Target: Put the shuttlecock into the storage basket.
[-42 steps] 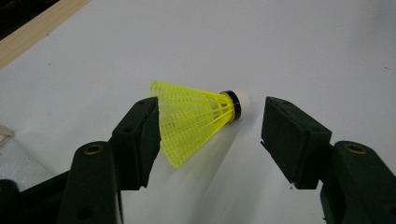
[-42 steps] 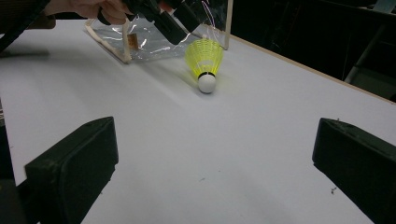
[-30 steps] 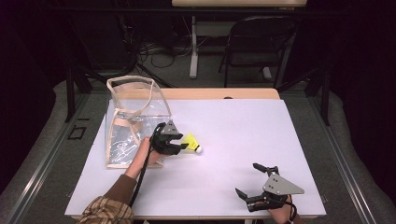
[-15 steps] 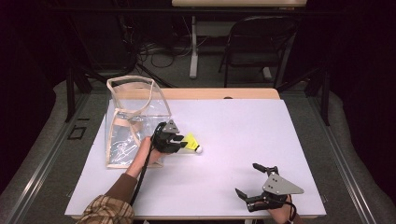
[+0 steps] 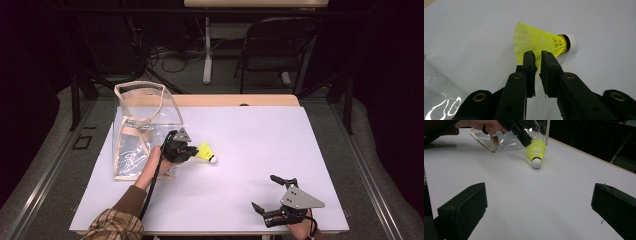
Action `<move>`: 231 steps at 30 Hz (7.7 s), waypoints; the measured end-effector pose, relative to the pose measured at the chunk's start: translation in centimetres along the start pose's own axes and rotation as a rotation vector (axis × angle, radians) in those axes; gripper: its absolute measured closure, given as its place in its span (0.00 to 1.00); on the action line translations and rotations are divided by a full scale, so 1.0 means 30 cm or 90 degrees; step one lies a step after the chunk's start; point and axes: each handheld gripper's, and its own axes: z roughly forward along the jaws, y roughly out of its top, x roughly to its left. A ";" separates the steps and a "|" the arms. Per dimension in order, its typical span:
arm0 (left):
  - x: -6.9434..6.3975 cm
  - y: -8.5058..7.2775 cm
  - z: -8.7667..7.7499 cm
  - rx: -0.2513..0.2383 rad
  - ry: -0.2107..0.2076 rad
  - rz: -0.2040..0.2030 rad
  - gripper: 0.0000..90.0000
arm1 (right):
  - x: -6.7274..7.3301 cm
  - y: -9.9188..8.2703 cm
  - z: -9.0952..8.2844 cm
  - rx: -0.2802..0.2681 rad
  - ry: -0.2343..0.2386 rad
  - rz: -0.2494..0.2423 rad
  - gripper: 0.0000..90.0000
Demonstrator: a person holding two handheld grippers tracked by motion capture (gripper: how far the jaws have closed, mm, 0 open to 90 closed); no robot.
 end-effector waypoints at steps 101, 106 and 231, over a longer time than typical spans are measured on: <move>-0.093 0.257 -0.273 -0.125 0.046 0.108 1.00 | -0.002 -0.001 -0.001 0.005 -0.006 -0.001 0.00; -0.093 0.267 -0.283 -0.128 0.049 0.110 1.00 | -0.002 -0.001 -0.002 0.005 -0.006 0.000 0.00; 0.063 0.230 -0.570 -0.234 0.218 0.056 1.00 | 0.000 -0.002 0.001 0.010 -0.011 0.000 0.00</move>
